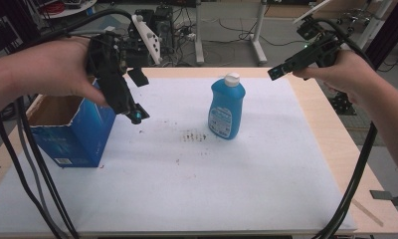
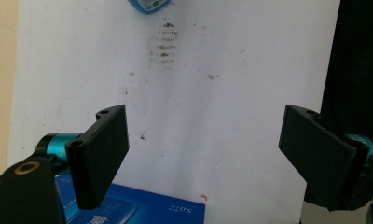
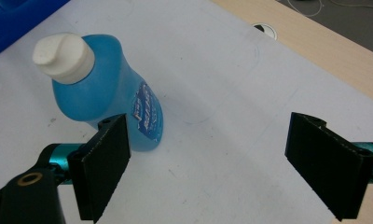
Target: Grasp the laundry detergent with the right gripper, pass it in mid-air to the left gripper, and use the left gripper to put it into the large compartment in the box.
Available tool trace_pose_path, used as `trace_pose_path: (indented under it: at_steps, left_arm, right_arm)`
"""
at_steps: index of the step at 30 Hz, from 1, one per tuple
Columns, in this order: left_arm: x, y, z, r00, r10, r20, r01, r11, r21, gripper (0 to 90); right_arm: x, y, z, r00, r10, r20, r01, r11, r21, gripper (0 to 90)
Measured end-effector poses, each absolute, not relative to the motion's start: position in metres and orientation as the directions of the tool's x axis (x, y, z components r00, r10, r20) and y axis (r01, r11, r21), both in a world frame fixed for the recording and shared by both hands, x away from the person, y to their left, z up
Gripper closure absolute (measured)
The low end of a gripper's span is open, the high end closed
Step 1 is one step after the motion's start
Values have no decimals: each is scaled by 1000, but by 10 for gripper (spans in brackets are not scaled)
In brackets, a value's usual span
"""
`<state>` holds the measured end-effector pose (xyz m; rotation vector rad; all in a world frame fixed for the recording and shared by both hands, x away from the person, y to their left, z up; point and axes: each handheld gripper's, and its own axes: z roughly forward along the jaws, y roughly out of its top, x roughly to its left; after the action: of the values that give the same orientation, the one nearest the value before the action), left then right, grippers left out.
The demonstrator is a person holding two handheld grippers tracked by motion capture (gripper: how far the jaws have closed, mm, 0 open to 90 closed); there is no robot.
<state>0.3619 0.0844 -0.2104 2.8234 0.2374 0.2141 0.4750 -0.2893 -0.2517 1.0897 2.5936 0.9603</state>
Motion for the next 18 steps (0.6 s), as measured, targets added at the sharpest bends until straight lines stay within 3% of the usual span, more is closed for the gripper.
trace_pose_path:
  at_steps: [18]
  left_arm:
    - [361, 85, -211, 976, 183, 117, 141, -943, 302, 161]
  right_arm:
    - [451, -293, -247, -791, 604, 94, 487, 530, 694, 134]
